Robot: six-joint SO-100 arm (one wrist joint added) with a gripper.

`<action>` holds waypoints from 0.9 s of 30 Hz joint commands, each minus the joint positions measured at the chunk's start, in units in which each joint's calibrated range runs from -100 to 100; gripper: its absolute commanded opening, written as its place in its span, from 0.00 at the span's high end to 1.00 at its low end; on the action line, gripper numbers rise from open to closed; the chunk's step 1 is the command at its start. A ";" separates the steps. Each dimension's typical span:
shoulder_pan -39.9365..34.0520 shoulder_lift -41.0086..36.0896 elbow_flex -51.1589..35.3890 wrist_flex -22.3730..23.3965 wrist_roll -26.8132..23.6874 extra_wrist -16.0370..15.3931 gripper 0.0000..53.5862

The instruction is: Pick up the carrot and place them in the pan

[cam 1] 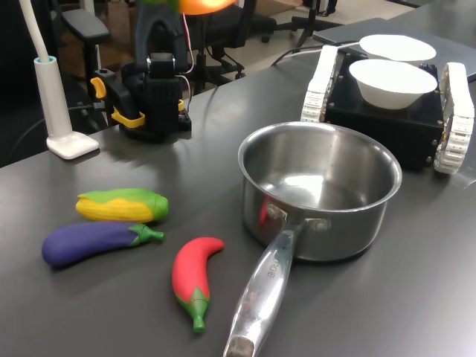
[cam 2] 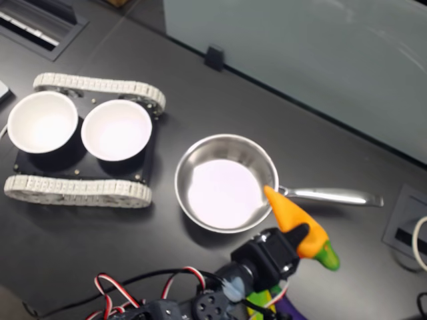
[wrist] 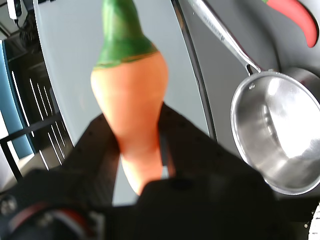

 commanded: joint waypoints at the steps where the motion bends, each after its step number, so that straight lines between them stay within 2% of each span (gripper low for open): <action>1: -6.16 -5.34 1.86 -6.71 -0.54 -0.68 1.00; 12: -18.31 -8.54 10.77 -10.46 -0.68 0.16 1.00; 20: -29.32 -10.48 22.03 -15.24 -0.78 6.29 1.00; 27: -32.19 -10.65 28.85 -17.71 -0.93 6.54 1.00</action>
